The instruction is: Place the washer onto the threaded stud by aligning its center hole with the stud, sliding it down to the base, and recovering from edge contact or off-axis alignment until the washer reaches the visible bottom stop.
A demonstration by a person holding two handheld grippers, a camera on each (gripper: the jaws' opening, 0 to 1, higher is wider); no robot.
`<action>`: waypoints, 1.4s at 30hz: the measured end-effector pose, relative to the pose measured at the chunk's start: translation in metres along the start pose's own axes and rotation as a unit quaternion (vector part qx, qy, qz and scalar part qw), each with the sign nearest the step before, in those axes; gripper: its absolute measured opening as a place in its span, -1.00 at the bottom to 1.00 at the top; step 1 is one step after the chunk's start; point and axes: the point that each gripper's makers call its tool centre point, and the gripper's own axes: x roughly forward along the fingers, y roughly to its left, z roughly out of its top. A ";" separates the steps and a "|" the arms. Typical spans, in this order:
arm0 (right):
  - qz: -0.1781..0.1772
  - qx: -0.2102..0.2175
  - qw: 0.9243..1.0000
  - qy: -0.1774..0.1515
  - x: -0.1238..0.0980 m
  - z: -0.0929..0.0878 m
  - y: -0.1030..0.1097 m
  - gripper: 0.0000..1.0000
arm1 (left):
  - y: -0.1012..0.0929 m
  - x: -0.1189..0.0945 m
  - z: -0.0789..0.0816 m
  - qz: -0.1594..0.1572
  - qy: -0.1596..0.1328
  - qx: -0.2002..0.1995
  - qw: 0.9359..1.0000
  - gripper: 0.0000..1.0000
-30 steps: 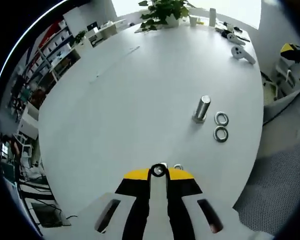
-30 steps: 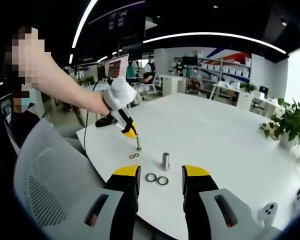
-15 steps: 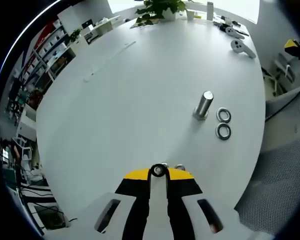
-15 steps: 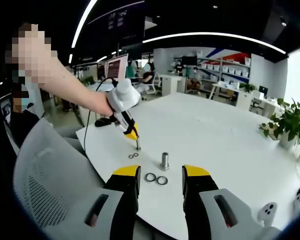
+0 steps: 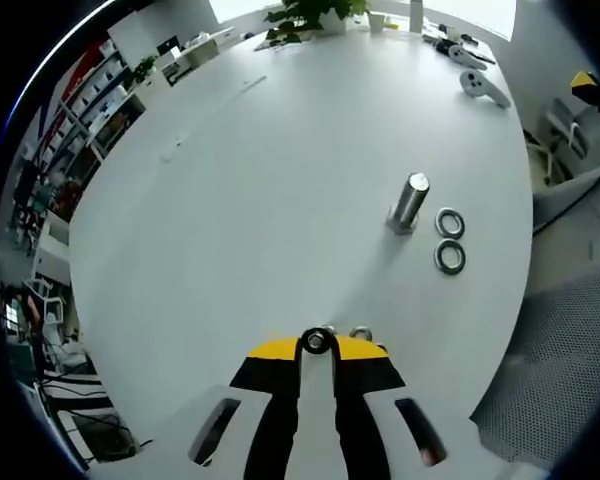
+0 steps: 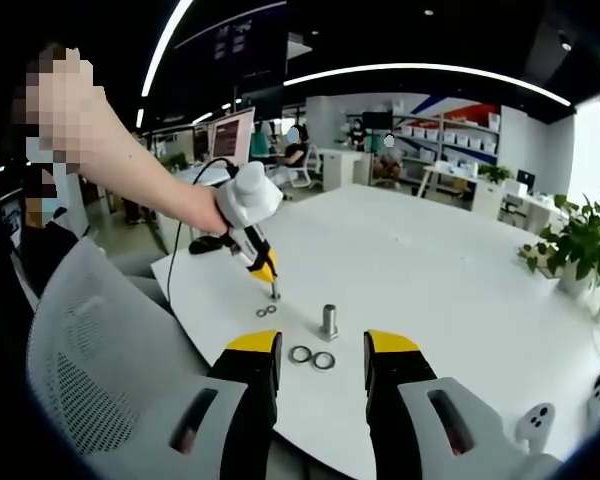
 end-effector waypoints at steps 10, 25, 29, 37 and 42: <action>0.001 0.002 1.000 0.000 0.000 0.000 0.000 -0.30 | -0.002 0.002 0.000 -0.003 -0.004 0.003 1.000 -0.79; 0.004 0.002 1.000 0.002 0.001 -0.001 0.001 -0.30 | -0.006 0.005 -0.018 -0.001 -0.004 -0.061 0.998 -0.75; 0.004 0.003 1.000 0.002 0.001 -0.001 0.001 -0.30 | -0.012 0.009 -0.025 -0.006 -0.002 -0.077 0.997 -0.74; 0.002 0.003 1.000 0.001 0.000 -0.001 0.000 -0.30 | -0.025 0.014 -0.033 -0.011 0.003 -0.095 0.995 -0.74; 0.002 0.002 1.000 0.001 0.000 -0.001 0.000 -0.31 | -0.037 0.020 -0.037 -0.015 0.005 -0.099 0.995 -0.74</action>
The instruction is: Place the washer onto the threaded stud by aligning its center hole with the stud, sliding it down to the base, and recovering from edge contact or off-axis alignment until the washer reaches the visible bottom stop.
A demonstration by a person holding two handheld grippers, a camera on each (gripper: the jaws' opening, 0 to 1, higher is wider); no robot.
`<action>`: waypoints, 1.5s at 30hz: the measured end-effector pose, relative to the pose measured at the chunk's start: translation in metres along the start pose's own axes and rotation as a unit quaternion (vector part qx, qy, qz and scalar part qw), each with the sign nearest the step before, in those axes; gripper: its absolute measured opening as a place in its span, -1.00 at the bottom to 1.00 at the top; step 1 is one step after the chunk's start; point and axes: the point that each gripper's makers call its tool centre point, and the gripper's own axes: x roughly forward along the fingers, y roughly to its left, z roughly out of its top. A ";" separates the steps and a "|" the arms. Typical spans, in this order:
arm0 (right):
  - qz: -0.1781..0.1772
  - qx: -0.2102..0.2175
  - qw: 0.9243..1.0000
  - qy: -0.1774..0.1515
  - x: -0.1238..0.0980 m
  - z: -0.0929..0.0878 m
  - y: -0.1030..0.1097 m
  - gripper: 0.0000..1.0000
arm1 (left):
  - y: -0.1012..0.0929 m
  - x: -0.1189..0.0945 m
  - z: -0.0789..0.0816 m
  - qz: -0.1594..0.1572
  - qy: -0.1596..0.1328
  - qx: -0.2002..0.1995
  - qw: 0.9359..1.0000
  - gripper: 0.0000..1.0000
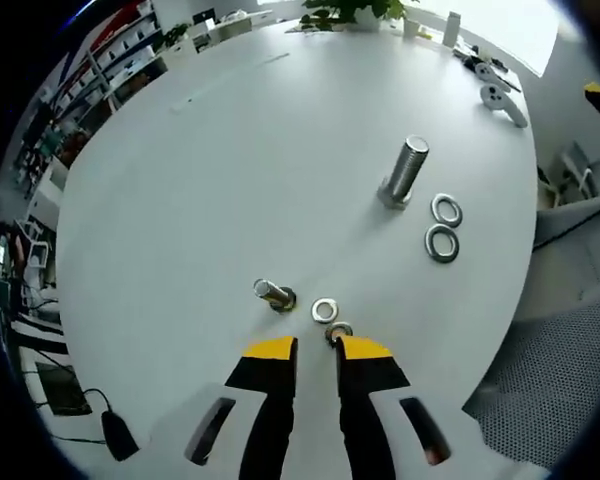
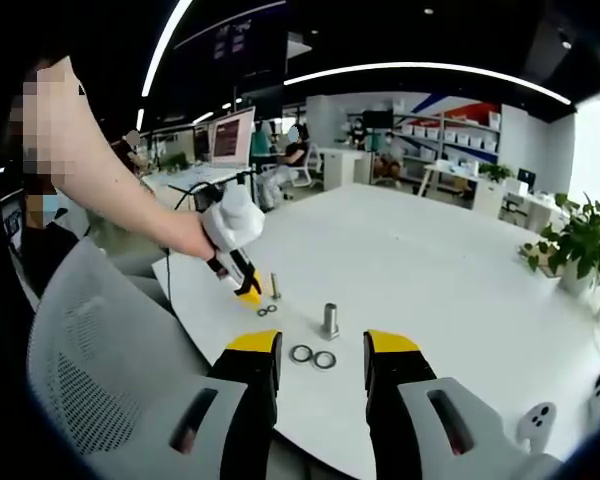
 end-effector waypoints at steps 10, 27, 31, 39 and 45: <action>-0.002 0.002 1.000 0.000 0.000 0.000 -0.001 -0.31 | -0.012 0.009 -0.005 -0.008 0.002 -0.012 1.000 -0.73; -0.004 0.002 1.000 0.001 0.000 -0.001 -0.002 -0.31 | -0.014 0.015 -0.003 -0.011 0.004 -0.022 1.000 -0.73; -0.005 0.002 1.000 0.001 0.000 -0.001 -0.002 -0.31 | -0.013 0.016 -0.002 -0.010 0.004 -0.020 1.000 -0.75; -0.006 0.004 1.000 0.001 0.000 -0.001 -0.003 -0.31 | -0.012 0.017 -0.003 -0.014 0.003 0.001 1.000 -0.77; -0.007 0.005 1.000 0.001 0.000 -0.001 -0.003 -0.31 | -0.012 0.018 -0.003 -0.012 0.004 -0.003 1.000 -0.77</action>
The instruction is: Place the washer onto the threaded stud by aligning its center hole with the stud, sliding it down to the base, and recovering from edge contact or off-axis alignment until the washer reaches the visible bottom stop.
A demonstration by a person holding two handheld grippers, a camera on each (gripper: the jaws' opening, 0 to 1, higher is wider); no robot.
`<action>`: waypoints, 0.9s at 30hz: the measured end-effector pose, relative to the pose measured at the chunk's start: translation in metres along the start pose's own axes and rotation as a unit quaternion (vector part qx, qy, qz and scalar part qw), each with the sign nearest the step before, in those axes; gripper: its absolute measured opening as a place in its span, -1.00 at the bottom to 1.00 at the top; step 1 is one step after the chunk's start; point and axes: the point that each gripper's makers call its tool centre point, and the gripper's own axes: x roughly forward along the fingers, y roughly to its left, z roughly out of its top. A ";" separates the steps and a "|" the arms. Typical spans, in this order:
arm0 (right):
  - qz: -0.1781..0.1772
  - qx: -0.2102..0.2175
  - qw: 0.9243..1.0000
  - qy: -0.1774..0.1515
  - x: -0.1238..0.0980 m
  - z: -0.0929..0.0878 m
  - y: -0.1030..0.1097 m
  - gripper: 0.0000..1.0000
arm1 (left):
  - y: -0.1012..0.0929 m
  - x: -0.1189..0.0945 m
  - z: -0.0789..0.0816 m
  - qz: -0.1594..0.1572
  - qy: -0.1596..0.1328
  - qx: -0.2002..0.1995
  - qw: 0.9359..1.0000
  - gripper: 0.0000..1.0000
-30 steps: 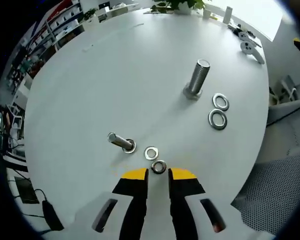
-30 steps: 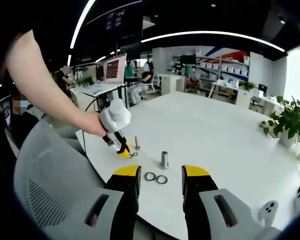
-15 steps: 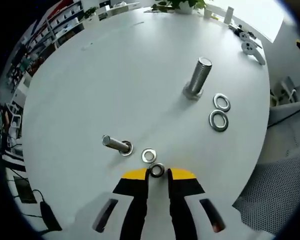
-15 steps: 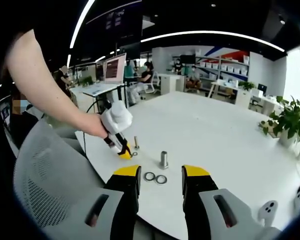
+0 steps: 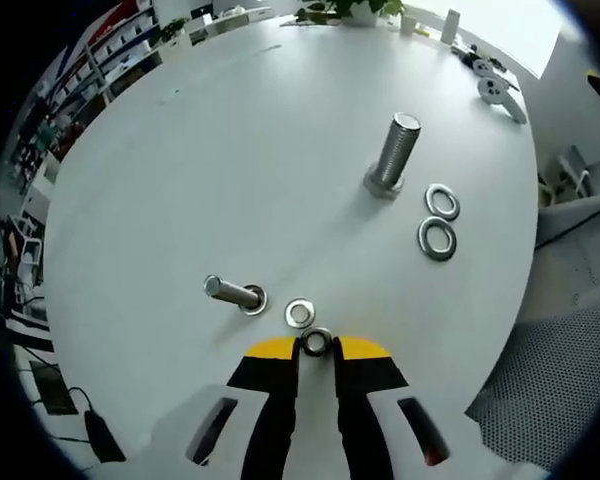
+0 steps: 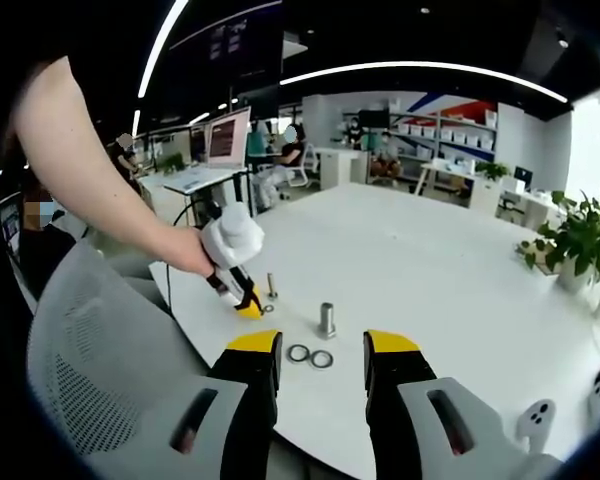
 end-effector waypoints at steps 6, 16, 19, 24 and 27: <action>0.000 0.000 1.000 0.000 0.000 0.000 0.000 -0.31 | 0.000 0.000 0.000 -0.004 0.006 -0.003 1.000 -0.79; -0.001 0.000 1.000 0.000 0.000 0.000 -0.001 -0.31 | -0.001 0.000 -0.001 -0.004 0.003 -0.021 1.000 -0.79; -0.001 0.000 1.000 0.000 0.000 0.000 -0.001 -0.31 | 0.000 0.000 -0.001 -0.001 0.002 -0.030 1.000 -0.80; -0.002 0.001 1.000 -0.001 -0.001 0.000 -0.001 -0.31 | 0.000 -0.001 -0.002 0.004 -0.003 -0.033 0.999 -0.81; -0.002 0.002 1.000 0.000 -0.001 0.000 -0.001 -0.31 | -0.001 -0.001 -0.003 0.010 -0.006 -0.033 0.999 -0.81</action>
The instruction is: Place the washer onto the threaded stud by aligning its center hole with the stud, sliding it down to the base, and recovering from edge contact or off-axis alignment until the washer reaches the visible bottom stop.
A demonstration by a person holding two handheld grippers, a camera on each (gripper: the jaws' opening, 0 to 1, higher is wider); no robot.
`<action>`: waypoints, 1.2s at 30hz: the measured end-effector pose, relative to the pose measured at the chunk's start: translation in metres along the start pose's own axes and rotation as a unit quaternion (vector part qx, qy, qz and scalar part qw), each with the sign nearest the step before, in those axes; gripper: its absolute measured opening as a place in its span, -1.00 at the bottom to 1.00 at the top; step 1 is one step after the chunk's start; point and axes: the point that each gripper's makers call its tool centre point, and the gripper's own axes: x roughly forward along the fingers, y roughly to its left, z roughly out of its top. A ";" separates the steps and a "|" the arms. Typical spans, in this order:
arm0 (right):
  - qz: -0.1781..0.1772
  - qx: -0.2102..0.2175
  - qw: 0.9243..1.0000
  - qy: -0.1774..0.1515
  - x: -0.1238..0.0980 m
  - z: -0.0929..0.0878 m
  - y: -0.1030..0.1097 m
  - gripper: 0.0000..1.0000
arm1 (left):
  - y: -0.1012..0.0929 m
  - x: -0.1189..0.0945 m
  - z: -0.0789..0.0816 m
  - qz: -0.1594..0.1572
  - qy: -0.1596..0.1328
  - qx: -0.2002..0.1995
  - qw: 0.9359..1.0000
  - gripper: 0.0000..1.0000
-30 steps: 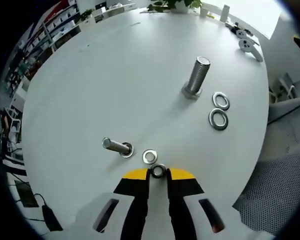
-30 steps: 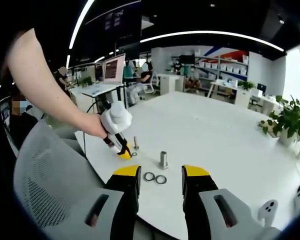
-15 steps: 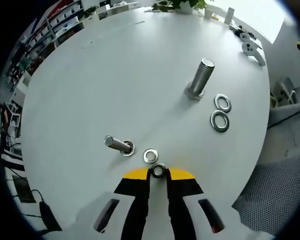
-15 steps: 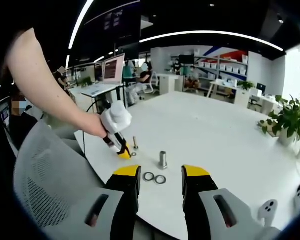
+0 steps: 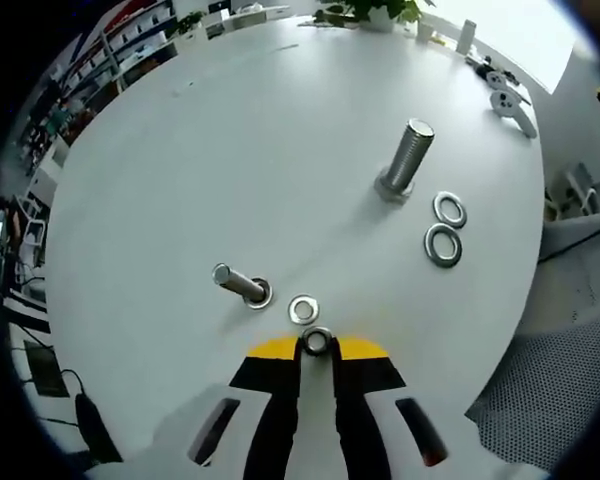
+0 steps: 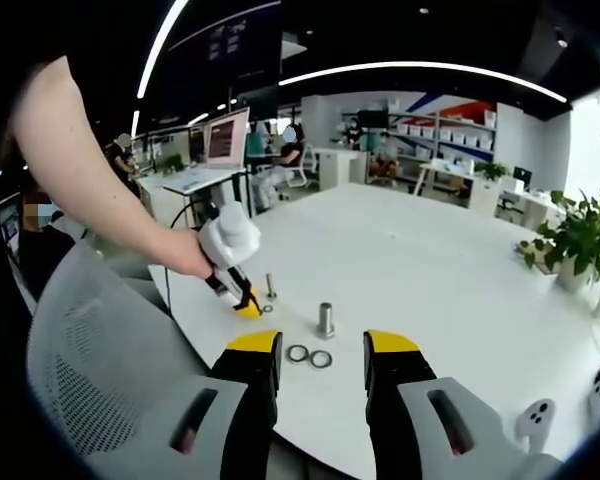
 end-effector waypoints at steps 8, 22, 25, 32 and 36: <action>0.000 0.001 1.000 -0.002 0.000 0.001 0.000 -0.30 | 0.003 -0.003 -0.006 0.003 0.004 0.011 1.000 -0.81; 0.002 0.003 1.000 -0.003 0.000 0.001 0.000 -0.30 | 0.013 -0.026 0.005 0.019 -0.043 -0.009 0.999 -0.81; 0.002 0.005 1.000 -0.004 0.000 0.002 0.000 -0.30 | 0.015 -0.033 0.011 0.022 -0.058 -0.011 0.998 -0.81; 0.004 0.004 1.000 -0.004 0.000 0.002 0.001 -0.30 | 0.021 -0.047 0.023 0.030 -0.079 -0.006 0.996 -0.81; 0.003 0.003 1.000 -0.006 -0.001 0.003 0.001 -0.30 | 0.025 -0.056 0.032 0.037 -0.091 0.001 0.995 -0.81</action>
